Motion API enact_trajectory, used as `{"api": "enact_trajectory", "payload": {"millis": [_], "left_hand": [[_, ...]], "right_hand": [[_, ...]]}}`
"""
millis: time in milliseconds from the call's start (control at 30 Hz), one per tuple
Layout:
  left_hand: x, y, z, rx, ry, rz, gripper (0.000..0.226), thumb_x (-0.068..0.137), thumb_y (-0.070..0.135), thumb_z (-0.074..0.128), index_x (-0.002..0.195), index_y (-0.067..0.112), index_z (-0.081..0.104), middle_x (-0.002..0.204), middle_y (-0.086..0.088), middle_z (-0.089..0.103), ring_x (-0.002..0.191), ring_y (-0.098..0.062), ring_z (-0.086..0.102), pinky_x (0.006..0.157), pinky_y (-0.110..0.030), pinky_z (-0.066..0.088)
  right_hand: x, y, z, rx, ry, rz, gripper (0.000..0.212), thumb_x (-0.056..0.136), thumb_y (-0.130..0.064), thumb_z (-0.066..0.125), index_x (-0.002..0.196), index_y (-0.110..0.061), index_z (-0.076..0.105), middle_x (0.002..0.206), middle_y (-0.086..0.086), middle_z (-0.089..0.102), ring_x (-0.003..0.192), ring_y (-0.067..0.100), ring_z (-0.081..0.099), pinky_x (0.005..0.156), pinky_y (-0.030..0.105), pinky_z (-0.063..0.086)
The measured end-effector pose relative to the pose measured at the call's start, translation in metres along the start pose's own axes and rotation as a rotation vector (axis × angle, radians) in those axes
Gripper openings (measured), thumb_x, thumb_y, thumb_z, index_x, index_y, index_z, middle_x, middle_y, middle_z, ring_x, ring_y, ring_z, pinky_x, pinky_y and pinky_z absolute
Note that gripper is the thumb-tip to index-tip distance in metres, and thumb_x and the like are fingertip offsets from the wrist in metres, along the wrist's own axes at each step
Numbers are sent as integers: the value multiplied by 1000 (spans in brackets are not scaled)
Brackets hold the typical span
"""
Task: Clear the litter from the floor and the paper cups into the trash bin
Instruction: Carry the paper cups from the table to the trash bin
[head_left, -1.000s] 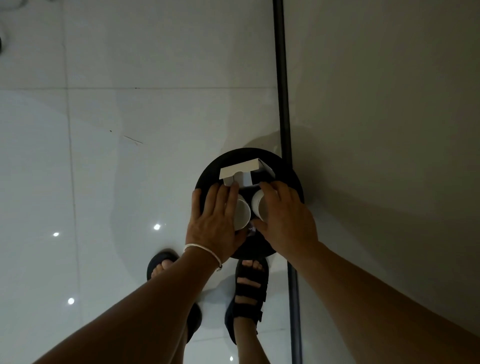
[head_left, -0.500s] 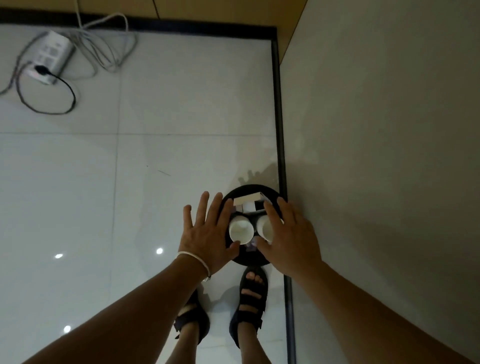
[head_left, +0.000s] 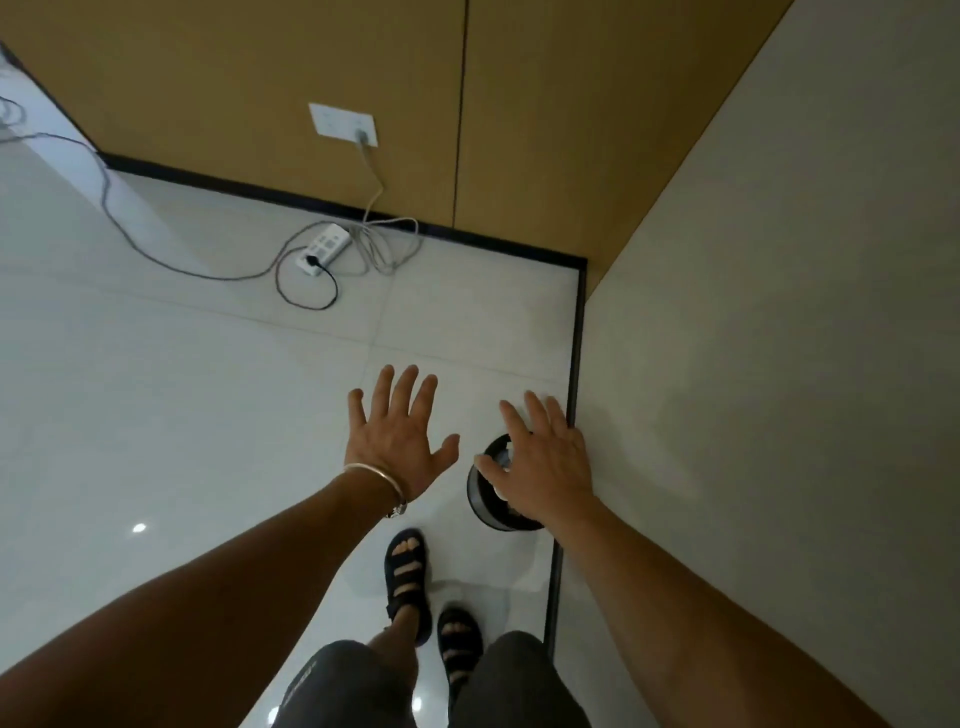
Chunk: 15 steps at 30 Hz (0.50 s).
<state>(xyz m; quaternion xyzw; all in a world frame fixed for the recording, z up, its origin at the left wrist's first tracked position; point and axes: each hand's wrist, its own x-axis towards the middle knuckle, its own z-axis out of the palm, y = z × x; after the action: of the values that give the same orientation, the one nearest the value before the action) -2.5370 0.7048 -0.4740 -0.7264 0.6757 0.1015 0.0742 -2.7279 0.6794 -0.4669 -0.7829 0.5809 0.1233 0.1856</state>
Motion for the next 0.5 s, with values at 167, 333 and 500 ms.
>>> {"api": "enact_trajectory", "payload": {"millis": [167, 333, 500], "left_hand": [[-86, -46, -48, -63, 73, -234, 84, 80, 72, 10, 150, 27, 3, 159, -1, 3, 146, -27, -7, 113, -56, 5], [-188, -95, -66, -121, 116, -478, 85, 78, 73, 9, 150, 28, 6, 159, -1, 3, 146, -27, -8, 113, -56, 6], [-308, -166, -76, -189, 187, -785, 81, 81, 71, 15, 150, 28, 7, 159, 1, 4, 146, -26, -7, 112, -55, 7]], "right_hand": [[-34, -58, -43, -48, 37, -198, 83, 89, -74, 30, 155, -31, 3, 164, 4, -3, 149, 28, -6, 117, 54, 11], [-71, -137, -68, -168, 35, -410, 84, 89, -74, 29, 155, -31, 2, 164, 4, -2, 149, 28, -5, 117, 53, 12], [-121, -253, -64, -289, 32, -659, 84, 89, -75, 26, 155, -32, 0, 164, 4, -3, 149, 27, -5, 117, 54, 12]]}}
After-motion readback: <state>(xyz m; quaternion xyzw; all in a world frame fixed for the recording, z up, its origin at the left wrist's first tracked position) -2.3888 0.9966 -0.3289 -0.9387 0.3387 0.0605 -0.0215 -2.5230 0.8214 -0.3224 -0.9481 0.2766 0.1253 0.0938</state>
